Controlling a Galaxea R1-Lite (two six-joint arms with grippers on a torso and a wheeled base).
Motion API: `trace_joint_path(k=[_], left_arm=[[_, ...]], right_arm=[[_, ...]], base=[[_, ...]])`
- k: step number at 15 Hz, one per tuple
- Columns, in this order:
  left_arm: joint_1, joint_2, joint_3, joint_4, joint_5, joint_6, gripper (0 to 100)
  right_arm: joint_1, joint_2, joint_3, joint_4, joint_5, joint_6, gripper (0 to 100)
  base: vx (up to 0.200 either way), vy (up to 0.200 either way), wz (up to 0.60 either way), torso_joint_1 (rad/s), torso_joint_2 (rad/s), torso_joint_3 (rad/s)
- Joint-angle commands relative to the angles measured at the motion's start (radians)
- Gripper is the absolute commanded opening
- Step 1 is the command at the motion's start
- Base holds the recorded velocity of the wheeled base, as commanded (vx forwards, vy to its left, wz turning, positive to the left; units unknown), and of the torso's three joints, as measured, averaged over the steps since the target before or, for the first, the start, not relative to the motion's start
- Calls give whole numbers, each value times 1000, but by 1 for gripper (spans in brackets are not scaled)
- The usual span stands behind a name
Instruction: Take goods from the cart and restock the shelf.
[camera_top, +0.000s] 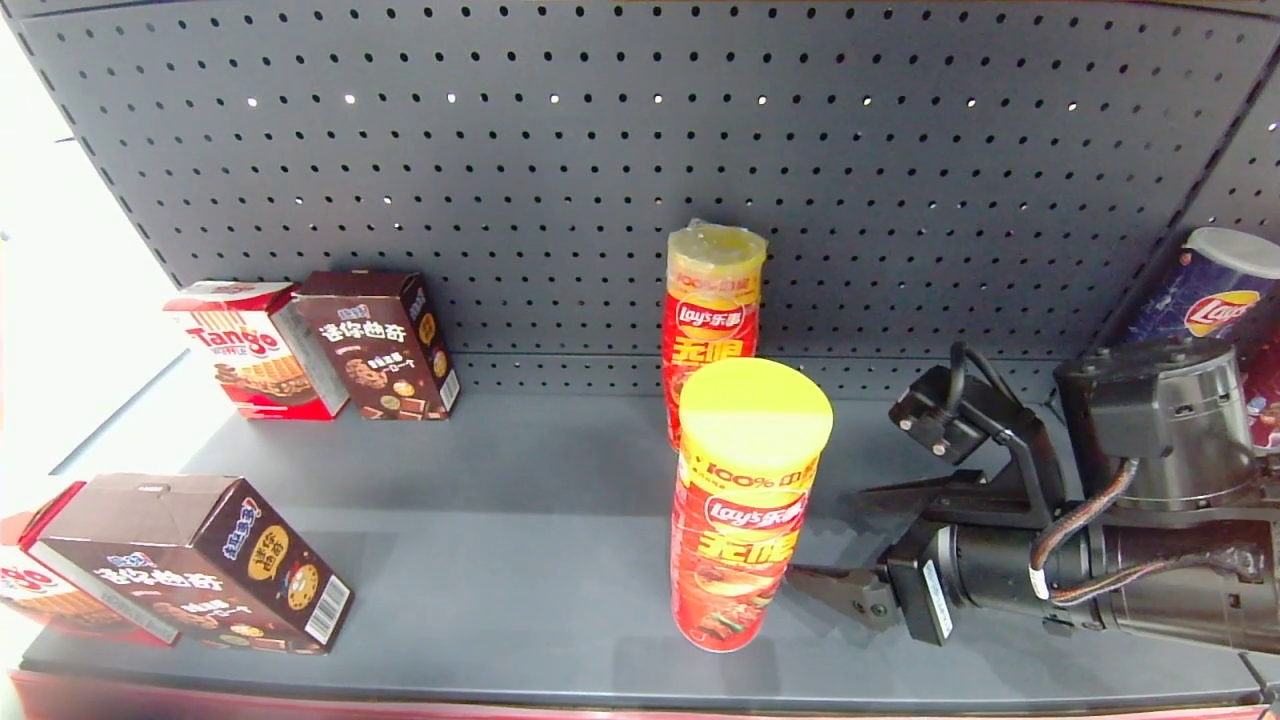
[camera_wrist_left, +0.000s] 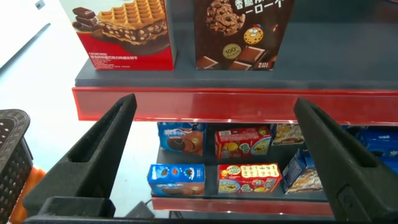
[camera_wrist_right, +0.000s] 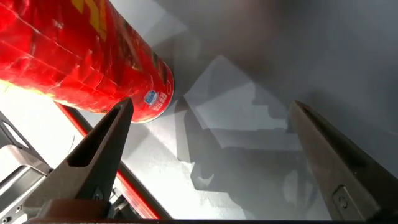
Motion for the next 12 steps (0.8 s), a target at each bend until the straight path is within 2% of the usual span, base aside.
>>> trace_joint_path(k=[1,6,9,12], left_arm=[[0,1,0,0,1,0,100],[0,1,0,0,2,-2,100],[0,1,0,0,2,-3,100],[0,1,0,0,2,-3,100]], right_arm=[[3,5,-7,0,1,0,100],[-3,2,1,-2,-2,0,100],[-42,-110,42,0,-2,1,100],[-94,-312,146,-2,9,0,100]], base=[[0,0,0,0,0,0],[0,0,0,0,0,0],[0,0,0,0,0,0],[0,0,0,0,0,0]])
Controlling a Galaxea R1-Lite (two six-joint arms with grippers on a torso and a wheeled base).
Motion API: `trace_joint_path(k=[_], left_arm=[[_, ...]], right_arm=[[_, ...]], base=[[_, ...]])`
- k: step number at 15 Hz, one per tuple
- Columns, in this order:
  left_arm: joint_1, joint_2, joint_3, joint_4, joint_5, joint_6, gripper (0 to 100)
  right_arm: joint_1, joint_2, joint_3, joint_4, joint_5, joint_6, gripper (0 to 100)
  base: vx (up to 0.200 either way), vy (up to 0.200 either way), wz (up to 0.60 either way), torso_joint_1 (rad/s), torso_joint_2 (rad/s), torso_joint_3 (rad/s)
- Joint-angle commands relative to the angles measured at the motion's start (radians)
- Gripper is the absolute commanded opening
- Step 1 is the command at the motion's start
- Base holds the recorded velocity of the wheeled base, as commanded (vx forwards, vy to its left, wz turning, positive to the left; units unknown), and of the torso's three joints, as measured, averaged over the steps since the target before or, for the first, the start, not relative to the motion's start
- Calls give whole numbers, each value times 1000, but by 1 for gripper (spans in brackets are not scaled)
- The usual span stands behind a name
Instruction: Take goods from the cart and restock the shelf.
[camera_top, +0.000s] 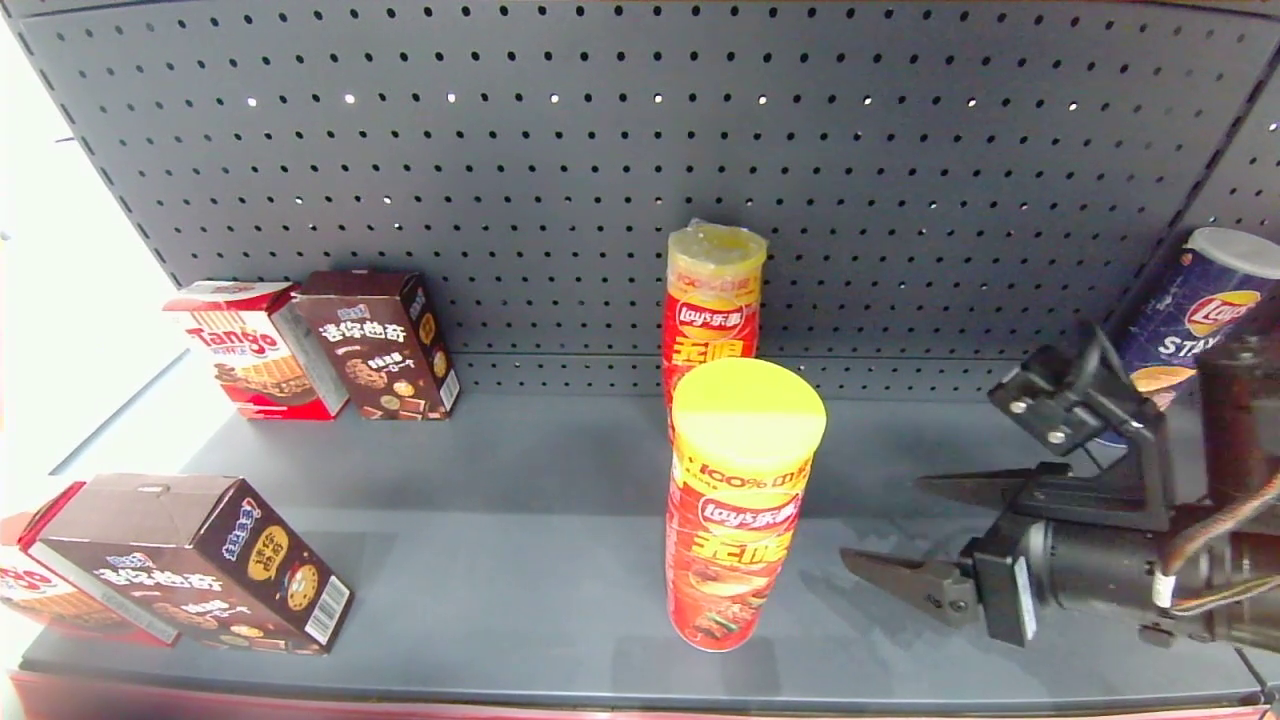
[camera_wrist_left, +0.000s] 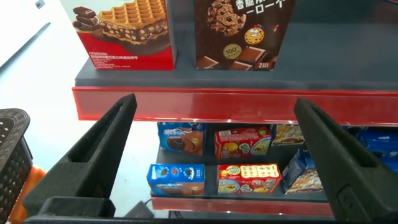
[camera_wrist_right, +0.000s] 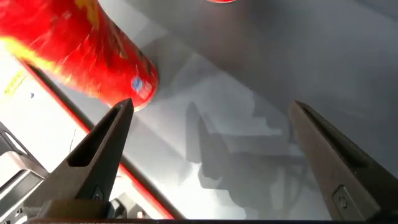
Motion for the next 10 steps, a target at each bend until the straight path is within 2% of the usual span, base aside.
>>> trace_joint_path(k=[1,6,10], left_arm=[[0,1,0,0,0,0,100],[0,1,0,0,-5,6,100],[0,1,0,0,-3,6,100]], right_arm=[[-43,-233,119,-1,10,-1,100],[-77,-725,483,8,16,4,100],[-116,-1006,659,12,13,8,100]], base=[[0,0,0,0,0,0],[0,0,0,0,0,0],[0,0,0,0,0,0]])
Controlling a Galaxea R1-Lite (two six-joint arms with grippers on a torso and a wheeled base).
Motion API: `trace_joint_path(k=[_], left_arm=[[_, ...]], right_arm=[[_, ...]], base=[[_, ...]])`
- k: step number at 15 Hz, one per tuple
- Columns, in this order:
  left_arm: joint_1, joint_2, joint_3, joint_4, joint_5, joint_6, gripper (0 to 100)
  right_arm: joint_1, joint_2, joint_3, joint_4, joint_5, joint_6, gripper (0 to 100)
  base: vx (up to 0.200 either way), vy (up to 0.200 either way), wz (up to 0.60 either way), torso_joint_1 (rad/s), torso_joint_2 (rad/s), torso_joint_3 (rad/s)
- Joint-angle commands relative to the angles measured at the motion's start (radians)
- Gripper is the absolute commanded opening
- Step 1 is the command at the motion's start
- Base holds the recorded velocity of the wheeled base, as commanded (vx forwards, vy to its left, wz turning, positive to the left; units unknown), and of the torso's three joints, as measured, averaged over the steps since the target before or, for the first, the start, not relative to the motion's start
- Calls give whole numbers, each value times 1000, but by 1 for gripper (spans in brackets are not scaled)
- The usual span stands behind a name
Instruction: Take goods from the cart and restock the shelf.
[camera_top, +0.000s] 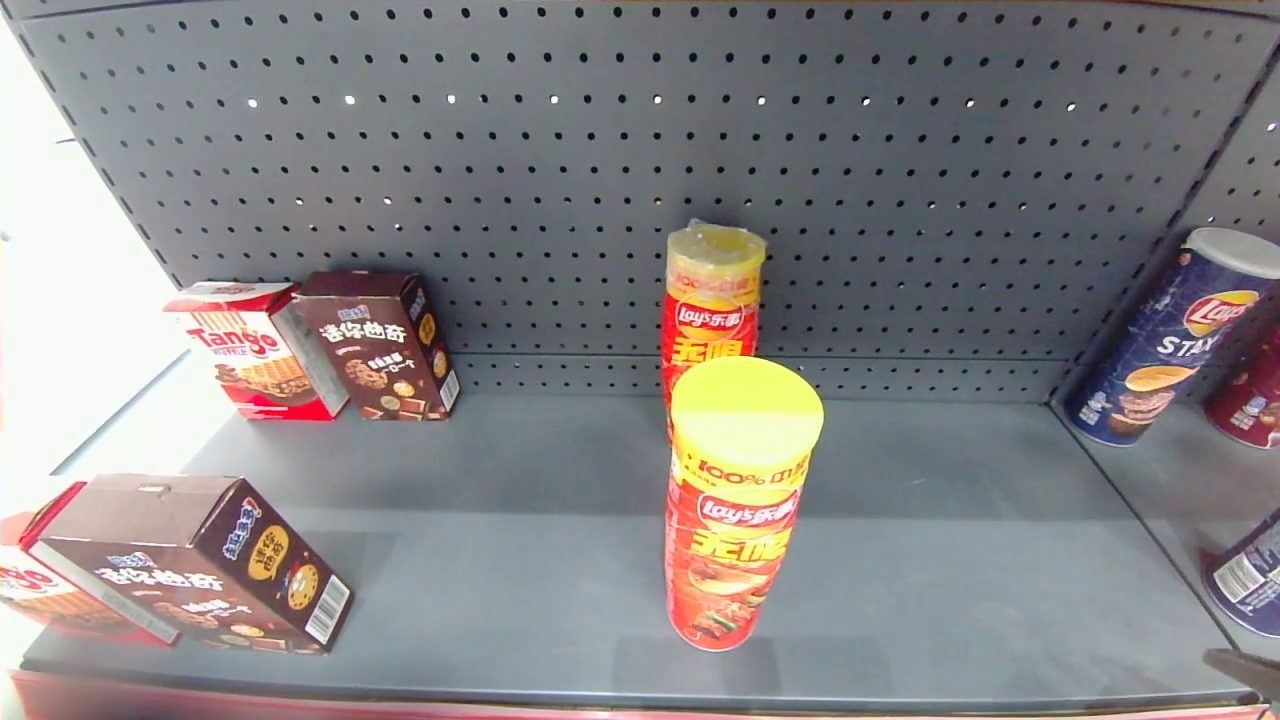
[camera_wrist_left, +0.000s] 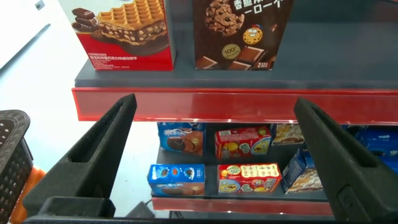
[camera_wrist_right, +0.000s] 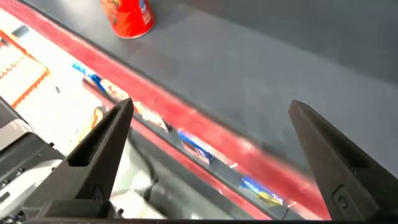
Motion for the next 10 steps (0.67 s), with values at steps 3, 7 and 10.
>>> trace_joint_path(k=[3,7,10], left_arm=[[0,1,0,-1,1,0,100],[0,1,-1,1,1,0,100],[0,1,0,1,1,0,100]], right_arm=[[-24,-517,182,140,-2,18,100],[-26,-572,182,194,-104,38,100],[108,-572,182,196,-81,33,100]], base=[[0,0,0,0,0,0],[0,0,0,0,0,0],[0,0,0,0,0,0]])
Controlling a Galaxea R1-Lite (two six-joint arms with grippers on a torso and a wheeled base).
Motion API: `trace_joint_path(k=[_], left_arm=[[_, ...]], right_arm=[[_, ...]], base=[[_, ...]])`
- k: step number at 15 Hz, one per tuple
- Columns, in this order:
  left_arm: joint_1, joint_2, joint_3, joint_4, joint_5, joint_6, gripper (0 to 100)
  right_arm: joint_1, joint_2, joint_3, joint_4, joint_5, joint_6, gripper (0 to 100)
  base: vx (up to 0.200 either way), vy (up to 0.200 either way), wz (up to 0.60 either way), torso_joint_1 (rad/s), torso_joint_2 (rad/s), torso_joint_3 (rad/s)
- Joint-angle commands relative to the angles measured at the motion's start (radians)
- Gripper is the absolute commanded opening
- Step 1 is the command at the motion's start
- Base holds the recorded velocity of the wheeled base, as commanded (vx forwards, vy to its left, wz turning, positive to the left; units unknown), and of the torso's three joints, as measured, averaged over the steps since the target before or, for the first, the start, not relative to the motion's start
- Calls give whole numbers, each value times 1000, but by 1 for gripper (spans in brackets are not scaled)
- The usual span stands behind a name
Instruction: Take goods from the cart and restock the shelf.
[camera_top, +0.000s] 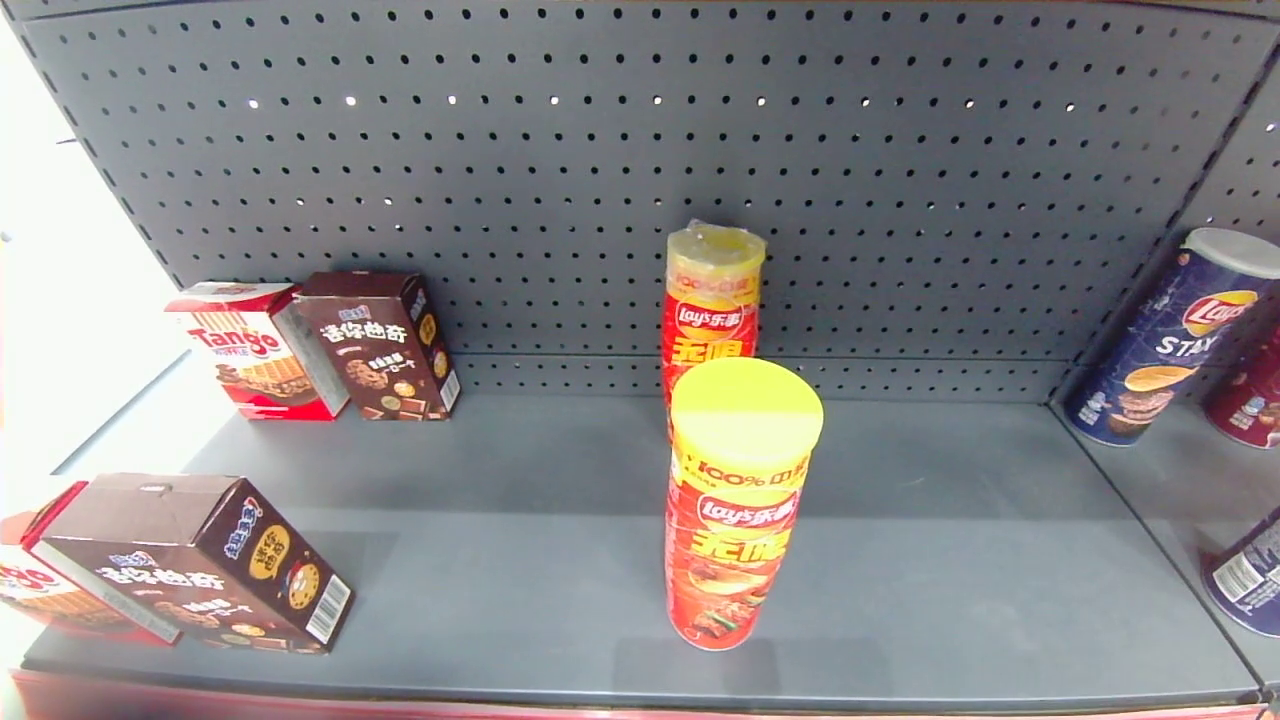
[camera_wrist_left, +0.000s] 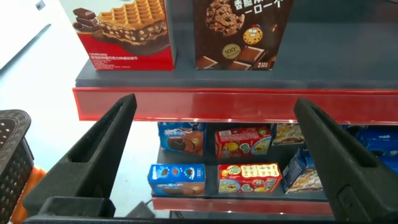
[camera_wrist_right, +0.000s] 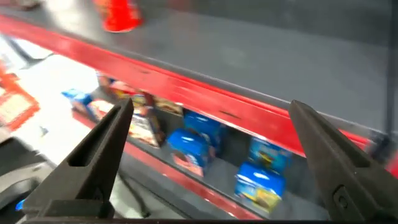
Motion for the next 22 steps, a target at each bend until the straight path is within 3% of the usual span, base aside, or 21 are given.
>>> trace_joint_path(k=[1,5,6,7,8,11,14,15,21,22], left_arm=[[0,1,1,0,0,0,100],[0,1,-1,3,0,0,100],[0,1,-1,2,0,0,100],[0,1,-1,0,0,0,100],[0,1,1,0,0,0,100],[0,1,1,-2,1,0,100],[0,1,1,-2,1,0,100],[0,1,1,-2,1,0,100],[0,1,2,-2,12,2,100],[0,1,2,-2,27,15,100]], right_arm=[[112,-20,3,2,0,-1,100],[-143,95,3,2,0,-1,100],[-264,132,3,2,-4,-3,100],[-321,127,3,2,-4,-3,100],[-458,94,3,0,-6,0,100],[-450,86,3,2,-7,-3,100],[-608,55,3,-1,-15,-21,100],[-576,0,3,-1,-9,-24,100],[-576,-20,3,-1,5,-12,100],[-576,-20,3,-1,5,-17,100]], base=[[0,0,0,0,0,0],[0,0,0,0,0,0],[0,0,0,0,0,0],[0,0,0,0,0,0],[0,0,0,0,0,0],[0,0,0,0,0,0],[0,0,0,0,0,0],[0,0,0,0,0,0],[0,0,0,0,0,0],[0,0,0,0,0,0]])
